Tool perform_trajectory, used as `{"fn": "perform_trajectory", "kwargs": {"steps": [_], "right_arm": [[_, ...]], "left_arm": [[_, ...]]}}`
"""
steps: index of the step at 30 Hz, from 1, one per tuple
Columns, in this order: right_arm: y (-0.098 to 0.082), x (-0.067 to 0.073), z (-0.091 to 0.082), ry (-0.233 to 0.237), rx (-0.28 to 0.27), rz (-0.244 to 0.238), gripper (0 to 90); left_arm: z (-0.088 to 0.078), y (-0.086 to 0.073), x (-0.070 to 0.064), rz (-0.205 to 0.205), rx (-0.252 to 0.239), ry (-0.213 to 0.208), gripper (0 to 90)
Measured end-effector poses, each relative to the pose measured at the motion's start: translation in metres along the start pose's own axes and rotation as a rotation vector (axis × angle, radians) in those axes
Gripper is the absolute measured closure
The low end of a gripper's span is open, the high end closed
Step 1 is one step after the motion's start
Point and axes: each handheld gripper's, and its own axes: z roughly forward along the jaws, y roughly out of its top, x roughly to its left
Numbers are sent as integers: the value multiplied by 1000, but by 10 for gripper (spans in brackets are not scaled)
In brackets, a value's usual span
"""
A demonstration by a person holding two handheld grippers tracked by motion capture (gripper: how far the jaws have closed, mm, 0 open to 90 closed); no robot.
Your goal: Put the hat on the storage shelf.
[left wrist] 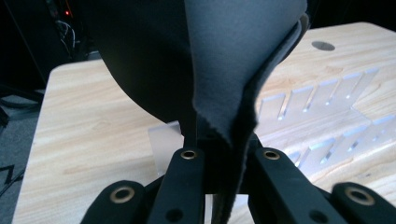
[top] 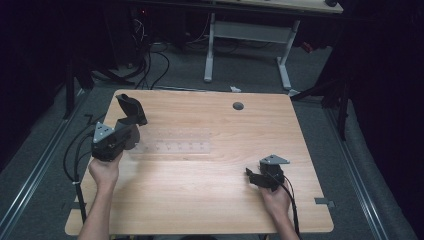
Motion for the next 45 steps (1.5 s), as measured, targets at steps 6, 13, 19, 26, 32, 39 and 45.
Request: {"fn": "perform_trajectory", "kwargs": {"steps": [6, 13, 19, 26, 32, 39, 45], "right_arm": [[0, 0, 0, 1, 0, -2, 356], [0, 0, 0, 1, -1, -2, 356], [0, 0, 0, 2, 0, -2, 355], [0, 0, 0, 2, 0, -3, 354], [0, 0, 0, 3, 1, -5, 353], [0, 0, 0, 3, 1, -5, 353], [0, 0, 0, 3, 1, -6, 353]], "left_arm": [[0, -6, 3, -4, 10, 5, 860], [-3, -7, 4, -12, 17, 17, 848], [-7, -9, 5, -1, 50, 31, 784], [-12, -8, 3, -19, 79, 65, 520], [-22, -15, 5, -71, 90, 91, 404], [-36, -24, 5, -94, 83, 94, 382], [-46, -34, 2, -109, 86, 91, 383]]}}
